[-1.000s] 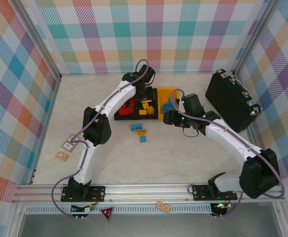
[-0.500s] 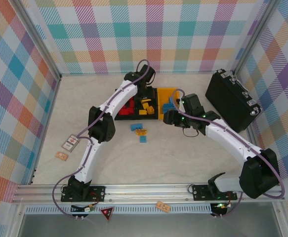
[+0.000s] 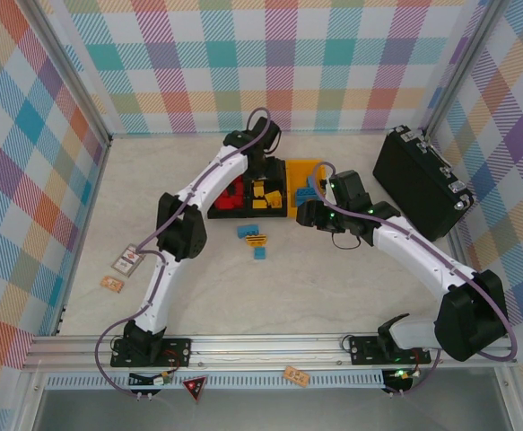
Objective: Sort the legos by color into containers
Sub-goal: Place the lego in the container.
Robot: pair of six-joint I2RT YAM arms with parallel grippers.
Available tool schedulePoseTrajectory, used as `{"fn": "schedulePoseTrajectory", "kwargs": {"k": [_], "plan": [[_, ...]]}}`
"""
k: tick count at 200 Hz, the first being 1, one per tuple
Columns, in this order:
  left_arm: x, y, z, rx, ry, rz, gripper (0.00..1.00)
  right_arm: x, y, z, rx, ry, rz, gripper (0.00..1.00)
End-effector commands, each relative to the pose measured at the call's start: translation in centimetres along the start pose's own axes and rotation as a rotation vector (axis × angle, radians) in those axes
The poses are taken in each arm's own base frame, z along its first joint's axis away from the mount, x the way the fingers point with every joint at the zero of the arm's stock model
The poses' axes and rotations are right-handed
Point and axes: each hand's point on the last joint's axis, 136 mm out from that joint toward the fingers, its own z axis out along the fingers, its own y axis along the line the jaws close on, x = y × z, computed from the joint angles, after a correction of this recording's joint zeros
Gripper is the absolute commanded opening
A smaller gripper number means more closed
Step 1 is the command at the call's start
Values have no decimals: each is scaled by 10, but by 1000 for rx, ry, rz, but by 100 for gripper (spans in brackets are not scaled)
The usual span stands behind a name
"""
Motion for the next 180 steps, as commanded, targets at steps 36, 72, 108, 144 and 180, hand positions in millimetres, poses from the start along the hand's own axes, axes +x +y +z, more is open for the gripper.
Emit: {"fn": "schedulePoseTrajectory", "kwargs": {"k": [36, 72, 108, 144, 180], "plan": [[16, -8, -74, 104, -54, 36, 66, 6, 0, 1, -22, 22, -12, 59], [42, 1, -85, 114, -45, 31, 66, 15, 2, 5, -50, 55, -15, 59], [76, 11, -87, 111, -13, 13, 66, 23, -3, 5, -35, 65, -13, 60], [133, 15, -73, 82, 77, 28, 66, 33, -3, 1, -59, 75, -29, 59], [184, 24, -50, 41, 179, 14, 66, 54, -11, -1, -59, 114, -24, 60]]}}
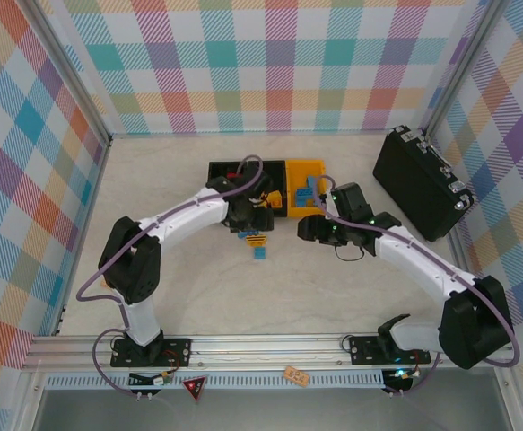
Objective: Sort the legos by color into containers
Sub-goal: Place the lego in the container, then pick up the lego from the center of the table.
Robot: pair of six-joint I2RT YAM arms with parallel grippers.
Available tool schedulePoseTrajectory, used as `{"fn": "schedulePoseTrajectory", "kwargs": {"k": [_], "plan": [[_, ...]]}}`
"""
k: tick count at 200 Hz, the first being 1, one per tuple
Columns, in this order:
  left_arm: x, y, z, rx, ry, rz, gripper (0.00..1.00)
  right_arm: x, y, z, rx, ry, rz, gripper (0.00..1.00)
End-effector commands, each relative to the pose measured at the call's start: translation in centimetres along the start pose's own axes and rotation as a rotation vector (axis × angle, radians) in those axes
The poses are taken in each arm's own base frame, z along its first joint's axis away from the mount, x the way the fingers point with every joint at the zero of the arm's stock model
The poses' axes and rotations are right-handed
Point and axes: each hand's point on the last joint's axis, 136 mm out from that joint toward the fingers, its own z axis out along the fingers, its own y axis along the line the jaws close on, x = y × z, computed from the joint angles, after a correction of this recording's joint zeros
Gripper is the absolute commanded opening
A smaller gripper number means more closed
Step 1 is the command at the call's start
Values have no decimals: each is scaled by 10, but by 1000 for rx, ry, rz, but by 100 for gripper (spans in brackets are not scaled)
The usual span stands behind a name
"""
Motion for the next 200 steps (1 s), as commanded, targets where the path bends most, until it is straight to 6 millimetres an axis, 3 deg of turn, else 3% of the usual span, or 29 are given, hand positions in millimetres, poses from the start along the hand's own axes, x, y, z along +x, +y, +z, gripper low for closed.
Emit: {"fn": "schedulePoseTrajectory", "kwargs": {"k": [1, 40, 73, 109, 138, 168, 200], "plan": [[21, -1, 6, 12, 26, -37, 66, 14, 1, -3, -27, 23, -21, 60], [44, 6, 28, -50, 68, -30, 67, 35, -2, 2, -25, 61, -29, 59], [45, 10, 46, -86, 75, -34, 67, 46, -8, 10, -18, 83, -4, 59], [44, 10, 61, -122, 80, -26, 65, 43, -9, 10, -8, 71, -1, 59], [47, 11, 69, -135, 98, -20, 53, 43, -10, 10, -2, 67, 0, 59], [48, 10, 65, -127, 102, -10, 31, 44, -13, 11, 8, 69, 11, 59], [46, 5, 46, -102, 85, 0, 28, 42, -13, 7, 15, 54, 5, 59]]}}
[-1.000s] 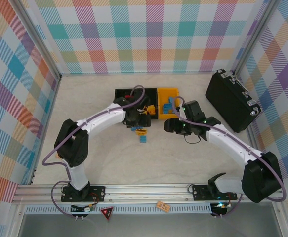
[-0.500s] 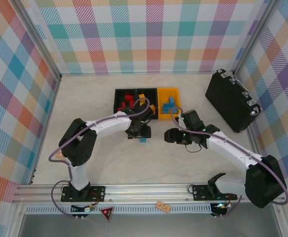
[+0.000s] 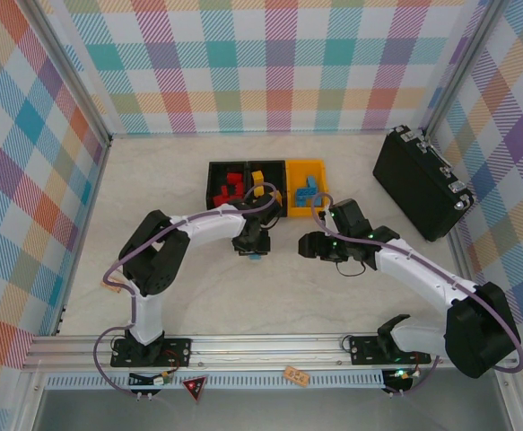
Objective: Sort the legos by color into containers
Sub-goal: Pick up the lego from the center of the table.
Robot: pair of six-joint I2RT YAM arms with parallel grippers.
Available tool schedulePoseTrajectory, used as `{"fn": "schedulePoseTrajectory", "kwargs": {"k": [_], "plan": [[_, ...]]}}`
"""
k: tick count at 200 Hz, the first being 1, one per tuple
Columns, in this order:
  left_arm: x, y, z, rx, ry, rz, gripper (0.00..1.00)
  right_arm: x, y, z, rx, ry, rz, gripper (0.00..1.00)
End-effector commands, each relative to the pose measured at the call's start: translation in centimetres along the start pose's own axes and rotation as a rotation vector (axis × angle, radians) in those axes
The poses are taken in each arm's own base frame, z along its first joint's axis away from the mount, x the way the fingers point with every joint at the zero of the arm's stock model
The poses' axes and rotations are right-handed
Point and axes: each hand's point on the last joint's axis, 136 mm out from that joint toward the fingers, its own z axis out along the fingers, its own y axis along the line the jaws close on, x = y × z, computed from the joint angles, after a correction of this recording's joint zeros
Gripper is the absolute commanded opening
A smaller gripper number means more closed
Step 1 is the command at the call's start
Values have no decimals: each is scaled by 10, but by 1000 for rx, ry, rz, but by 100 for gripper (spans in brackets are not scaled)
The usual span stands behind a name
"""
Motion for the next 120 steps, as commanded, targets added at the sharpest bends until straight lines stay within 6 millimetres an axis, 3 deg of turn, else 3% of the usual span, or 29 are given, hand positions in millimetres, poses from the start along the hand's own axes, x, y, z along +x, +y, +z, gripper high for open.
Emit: {"fn": "schedulePoseTrajectory", "kwargs": {"k": [1, 51, 120], "plan": [[0, -10, -25, 36, -20, 26, 28, -1, 0, -4, 5, -21, 0, 59], [-27, -34, -63, 104, -91, 69, 27, -10, -2, -23, 20, -85, 25, 59], [-84, -93, -89, 189, -173, 140, 28, -33, -23, -53, 57, -192, 126, 59]]}}
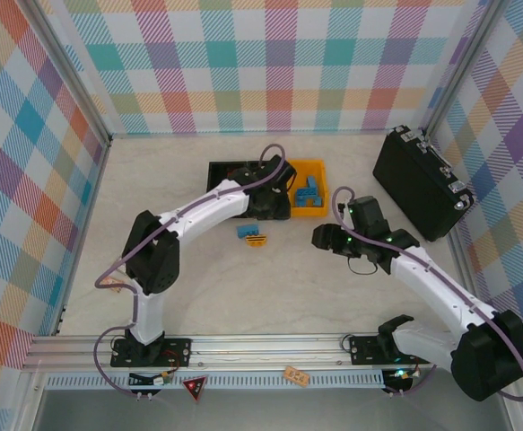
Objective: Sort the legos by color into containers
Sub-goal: Place the lego in the container.
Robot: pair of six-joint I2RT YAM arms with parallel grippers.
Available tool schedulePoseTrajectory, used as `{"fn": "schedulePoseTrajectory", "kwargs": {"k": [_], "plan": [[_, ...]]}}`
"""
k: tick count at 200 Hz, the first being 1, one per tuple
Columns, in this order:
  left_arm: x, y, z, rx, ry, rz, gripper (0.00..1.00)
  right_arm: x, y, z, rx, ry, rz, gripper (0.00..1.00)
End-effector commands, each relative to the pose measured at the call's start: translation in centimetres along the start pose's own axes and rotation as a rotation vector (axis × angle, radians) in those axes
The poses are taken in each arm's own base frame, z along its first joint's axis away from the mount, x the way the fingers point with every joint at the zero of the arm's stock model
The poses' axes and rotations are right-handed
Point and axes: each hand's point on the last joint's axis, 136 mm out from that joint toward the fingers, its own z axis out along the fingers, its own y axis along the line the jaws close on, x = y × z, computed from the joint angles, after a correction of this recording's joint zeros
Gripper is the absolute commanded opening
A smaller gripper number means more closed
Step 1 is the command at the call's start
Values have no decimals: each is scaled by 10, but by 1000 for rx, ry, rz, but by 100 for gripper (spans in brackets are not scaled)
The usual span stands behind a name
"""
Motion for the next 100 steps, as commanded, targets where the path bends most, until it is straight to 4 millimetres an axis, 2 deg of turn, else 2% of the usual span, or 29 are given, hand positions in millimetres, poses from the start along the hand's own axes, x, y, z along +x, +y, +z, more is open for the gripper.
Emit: {"fn": "schedulePoseTrajectory", "kwargs": {"k": [1, 50, 100], "plan": [[-2, -12, 10, -10, 40, 63, 28, -10, -3, -12, 15, -37, 40, 59], [-40, -37, 23, 5, 5, 112, 28, -18, -9, -17, 19, -76, 75, 59], [-60, -55, 42, 46, -6, 123, 29, -20, -13, -16, 29, -83, 92, 59]]}}
